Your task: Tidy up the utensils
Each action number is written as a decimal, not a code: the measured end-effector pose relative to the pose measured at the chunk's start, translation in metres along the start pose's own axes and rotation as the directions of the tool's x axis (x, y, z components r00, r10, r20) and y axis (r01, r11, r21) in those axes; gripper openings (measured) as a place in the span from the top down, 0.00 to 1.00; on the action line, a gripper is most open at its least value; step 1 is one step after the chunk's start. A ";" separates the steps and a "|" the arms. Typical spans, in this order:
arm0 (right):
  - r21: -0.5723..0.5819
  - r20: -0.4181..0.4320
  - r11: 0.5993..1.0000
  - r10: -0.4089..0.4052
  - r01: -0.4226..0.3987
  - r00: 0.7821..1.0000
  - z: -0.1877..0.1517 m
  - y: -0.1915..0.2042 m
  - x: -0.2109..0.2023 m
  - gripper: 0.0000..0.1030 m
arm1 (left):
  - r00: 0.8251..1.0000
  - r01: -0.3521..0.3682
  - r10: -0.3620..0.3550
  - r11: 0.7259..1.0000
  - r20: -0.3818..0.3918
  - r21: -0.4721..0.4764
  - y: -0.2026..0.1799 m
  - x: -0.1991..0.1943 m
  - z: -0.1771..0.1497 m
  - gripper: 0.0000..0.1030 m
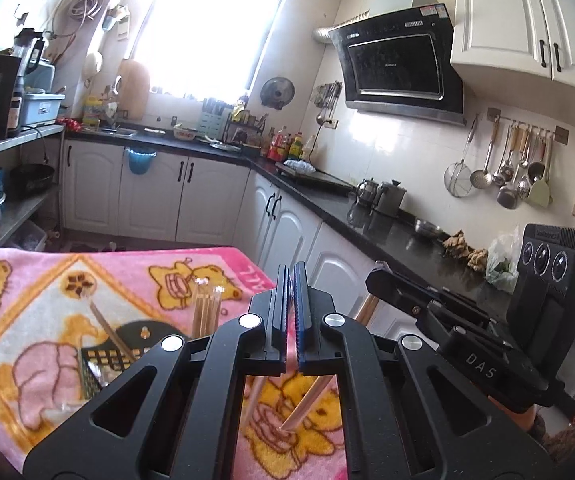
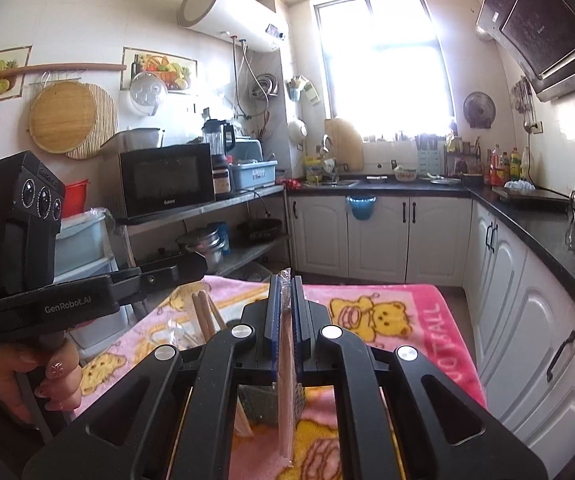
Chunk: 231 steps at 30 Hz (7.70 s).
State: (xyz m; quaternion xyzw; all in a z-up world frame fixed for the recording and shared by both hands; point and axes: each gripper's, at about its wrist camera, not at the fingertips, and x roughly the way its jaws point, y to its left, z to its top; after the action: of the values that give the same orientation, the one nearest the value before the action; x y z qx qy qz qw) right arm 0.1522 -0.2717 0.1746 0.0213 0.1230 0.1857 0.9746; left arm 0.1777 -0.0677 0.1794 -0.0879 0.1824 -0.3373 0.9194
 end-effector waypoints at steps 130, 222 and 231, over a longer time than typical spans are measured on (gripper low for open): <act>-0.029 -0.178 1.000 -0.013 0.008 0.984 -0.082 0.022 0.056 0.13 | 0.879 -0.467 0.451 0.880 -0.157 -0.087 0.083 -0.034 -0.092 0.10; -0.041 0.009 0.991 -0.130 0.130 0.991 -0.194 0.037 0.006 0.06 | 0.841 -0.535 0.534 0.845 0.083 -0.010 0.046 -0.048 -0.204 0.10; -0.040 0.010 0.991 -0.131 0.131 0.991 -0.194 0.037 0.006 0.06 | 0.840 -0.536 0.535 0.844 0.083 -0.010 0.046 -0.048 -0.203 0.10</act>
State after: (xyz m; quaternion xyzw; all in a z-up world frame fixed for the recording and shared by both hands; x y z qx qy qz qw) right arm 0.0962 -0.2360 -0.0116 -0.0061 0.1169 0.1236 0.9854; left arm 0.0906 -0.0092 -0.0073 -0.0412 0.1590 -0.0643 0.9843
